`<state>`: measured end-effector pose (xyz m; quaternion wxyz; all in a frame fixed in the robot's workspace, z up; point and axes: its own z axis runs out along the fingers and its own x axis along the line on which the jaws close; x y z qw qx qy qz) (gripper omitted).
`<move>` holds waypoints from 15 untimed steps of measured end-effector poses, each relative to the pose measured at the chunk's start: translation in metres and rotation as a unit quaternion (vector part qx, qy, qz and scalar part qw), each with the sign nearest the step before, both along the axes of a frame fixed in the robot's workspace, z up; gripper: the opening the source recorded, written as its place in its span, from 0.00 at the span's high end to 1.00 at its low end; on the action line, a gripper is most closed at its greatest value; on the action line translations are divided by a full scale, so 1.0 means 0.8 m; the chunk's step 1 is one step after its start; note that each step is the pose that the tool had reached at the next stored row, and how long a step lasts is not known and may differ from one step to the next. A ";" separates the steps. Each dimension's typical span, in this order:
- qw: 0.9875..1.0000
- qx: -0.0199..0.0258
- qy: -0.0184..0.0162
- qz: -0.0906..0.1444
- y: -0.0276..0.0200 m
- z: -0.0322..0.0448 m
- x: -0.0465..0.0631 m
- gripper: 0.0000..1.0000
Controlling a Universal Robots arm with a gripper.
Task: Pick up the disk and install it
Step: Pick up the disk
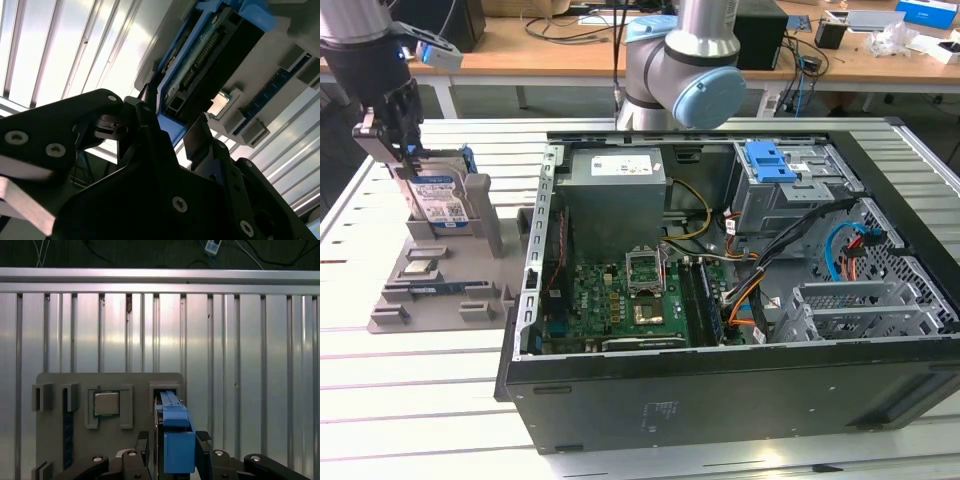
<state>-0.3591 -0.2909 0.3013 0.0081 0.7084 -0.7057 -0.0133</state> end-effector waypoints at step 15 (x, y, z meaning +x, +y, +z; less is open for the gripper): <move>1.000 0.000 0.000 0.005 0.0005 -0.0181 0.001 0.52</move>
